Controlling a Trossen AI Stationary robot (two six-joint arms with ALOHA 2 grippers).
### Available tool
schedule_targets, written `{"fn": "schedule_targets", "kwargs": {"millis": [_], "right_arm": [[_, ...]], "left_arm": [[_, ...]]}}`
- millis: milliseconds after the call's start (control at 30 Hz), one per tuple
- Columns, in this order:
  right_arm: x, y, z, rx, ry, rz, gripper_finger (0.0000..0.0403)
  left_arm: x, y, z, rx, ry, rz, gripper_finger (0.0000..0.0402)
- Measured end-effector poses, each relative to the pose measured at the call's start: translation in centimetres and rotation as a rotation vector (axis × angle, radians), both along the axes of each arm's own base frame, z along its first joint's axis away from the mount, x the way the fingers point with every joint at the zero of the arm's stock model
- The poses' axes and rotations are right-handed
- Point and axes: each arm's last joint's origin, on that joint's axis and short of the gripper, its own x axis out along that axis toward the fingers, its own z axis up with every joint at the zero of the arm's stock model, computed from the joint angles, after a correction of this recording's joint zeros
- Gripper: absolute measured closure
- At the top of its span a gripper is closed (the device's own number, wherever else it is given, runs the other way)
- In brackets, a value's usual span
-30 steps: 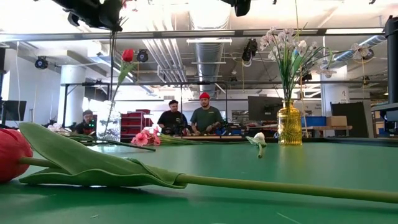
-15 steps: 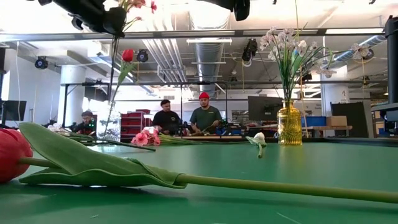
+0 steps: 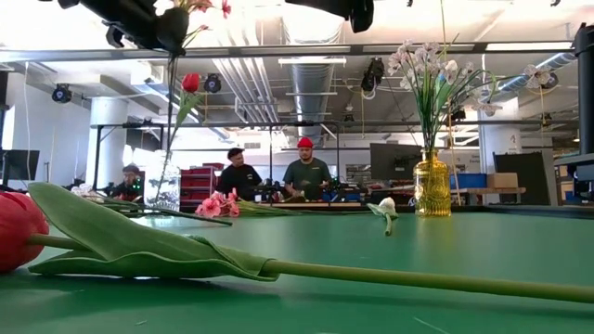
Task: Sort flowers into vase by color
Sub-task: Put the right pink flowers into the transparent vase
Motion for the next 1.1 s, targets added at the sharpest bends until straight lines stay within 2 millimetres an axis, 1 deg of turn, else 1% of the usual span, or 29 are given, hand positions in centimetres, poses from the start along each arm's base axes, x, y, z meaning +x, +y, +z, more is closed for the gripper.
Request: {"fn": "schedule_targets", "kwargs": {"millis": [300, 900, 1100], "right_arm": [[0.0, 0.0, 0.0, 0.012, 0.003, 0.001, 0.0126], [0.0, 0.0, -0.1, 0.031, 0.009, -0.001, 0.0105], [0.0, 0.0, -0.1, 0.032, 0.008, -0.001, 0.0098]], "left_arm": [[-0.3, -0.1, -0.4, -0.045, 0.001, 0.009, 0.0355], [-1.6, -0.8, -2.3, -0.218, 0.042, 0.038, 0.0226], [-1.6, -1.1, -3.0, -0.274, 0.084, 0.002, 0.0181]]}}
